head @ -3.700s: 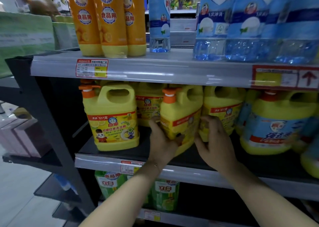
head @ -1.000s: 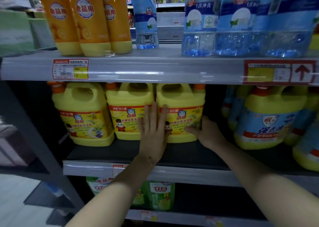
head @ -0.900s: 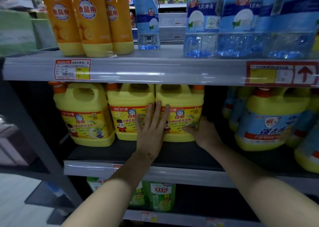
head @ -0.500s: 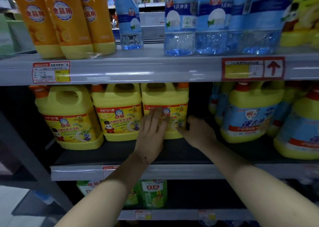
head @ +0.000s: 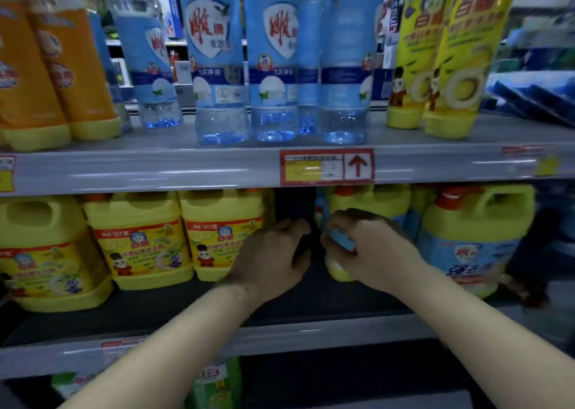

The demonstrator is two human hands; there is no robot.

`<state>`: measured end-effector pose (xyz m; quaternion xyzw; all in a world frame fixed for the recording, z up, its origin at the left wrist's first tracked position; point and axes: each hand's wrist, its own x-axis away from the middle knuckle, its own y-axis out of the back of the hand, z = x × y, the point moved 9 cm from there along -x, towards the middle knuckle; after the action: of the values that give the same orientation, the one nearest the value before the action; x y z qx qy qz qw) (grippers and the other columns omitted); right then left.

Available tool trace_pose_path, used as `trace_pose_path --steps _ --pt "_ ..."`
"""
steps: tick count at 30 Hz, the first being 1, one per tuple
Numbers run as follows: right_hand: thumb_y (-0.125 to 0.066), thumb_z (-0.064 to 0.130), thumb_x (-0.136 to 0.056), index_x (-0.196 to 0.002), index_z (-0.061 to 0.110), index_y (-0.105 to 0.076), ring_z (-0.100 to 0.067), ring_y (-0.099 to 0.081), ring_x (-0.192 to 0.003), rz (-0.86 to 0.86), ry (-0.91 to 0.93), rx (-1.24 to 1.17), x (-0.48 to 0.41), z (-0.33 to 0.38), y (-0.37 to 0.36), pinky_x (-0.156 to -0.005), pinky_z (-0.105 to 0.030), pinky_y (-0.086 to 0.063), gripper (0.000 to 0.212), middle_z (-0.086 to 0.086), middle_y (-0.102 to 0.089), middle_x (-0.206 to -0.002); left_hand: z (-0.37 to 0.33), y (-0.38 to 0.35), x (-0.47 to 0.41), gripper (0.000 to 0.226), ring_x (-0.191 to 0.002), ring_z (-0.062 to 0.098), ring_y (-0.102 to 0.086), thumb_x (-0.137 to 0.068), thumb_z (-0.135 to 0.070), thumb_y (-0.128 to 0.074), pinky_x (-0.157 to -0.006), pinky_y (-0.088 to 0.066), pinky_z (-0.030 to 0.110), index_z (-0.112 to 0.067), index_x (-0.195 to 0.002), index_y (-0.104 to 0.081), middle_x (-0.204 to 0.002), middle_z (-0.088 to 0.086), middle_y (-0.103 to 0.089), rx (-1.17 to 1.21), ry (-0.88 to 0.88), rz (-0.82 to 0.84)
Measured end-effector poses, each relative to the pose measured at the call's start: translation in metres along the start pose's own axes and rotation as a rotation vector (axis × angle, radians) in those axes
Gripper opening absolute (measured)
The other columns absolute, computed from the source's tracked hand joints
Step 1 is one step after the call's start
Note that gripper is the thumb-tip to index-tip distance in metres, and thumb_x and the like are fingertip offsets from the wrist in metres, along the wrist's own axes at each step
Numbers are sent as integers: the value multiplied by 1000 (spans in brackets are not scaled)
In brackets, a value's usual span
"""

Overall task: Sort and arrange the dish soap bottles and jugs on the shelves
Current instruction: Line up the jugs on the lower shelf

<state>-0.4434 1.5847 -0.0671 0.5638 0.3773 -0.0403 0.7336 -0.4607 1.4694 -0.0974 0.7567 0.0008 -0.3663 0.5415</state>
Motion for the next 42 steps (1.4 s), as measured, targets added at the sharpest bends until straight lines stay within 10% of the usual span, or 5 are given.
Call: trace_pose_path --steps 9,15,26,31,42 --pt "-60 37 -86 -81 17 -62 -13 -52 -56 -156 149 -136 1 -6 132 -53 -32 -46 21 9 -56 -62 -73 64 -45 17 -74 6 -63 -88 -39 -60 -68 -57 33 -25 -90 -69 -82 -11 -69 72 74 61" --pt "-65 31 -85 -82 16 -64 -16 -58 -59 -307 88 -259 -2 -49 187 -54 -40 -50 15 3 -60 -65 -131 115 -55 17 -63 0 -62 -83 -39 -60 -55 -45 8 -24 -87 -68 -69 -17 -64 228 -90 -93" --pt "-75 49 -72 -131 13 -33 -29 -55 -109 -231 -330 -220 -68 -144 183 -85 -42 -48 81 -9 -53 -125 -132 108 -190 44 -98 19 -52 -95 -18 -53 -77 -38 29 -10 -134 -35 -128 9 -48 366 261 -192" --pt "-75 47 -73 -134 15 -27 -31 -58 -104 -251 -355 -227 -79 -155 168 -84 -45 -51 84 -8 -57 -120 -101 72 -219 68 -122 29 -51 -96 -8 -53 -90 -45 33 -4 -149 -10 -141 17 -42 578 597 -84" --pt "-73 27 -79 -129 17 -31 -21 -49 -91 -193 -494 -336 -80 -230 169 -74 -30 -39 66 1 -50 -101 -101 41 -252 51 -97 25 -55 -83 -19 -75 -91 -52 44 -9 -121 -44 -123 15 -55 606 549 62"
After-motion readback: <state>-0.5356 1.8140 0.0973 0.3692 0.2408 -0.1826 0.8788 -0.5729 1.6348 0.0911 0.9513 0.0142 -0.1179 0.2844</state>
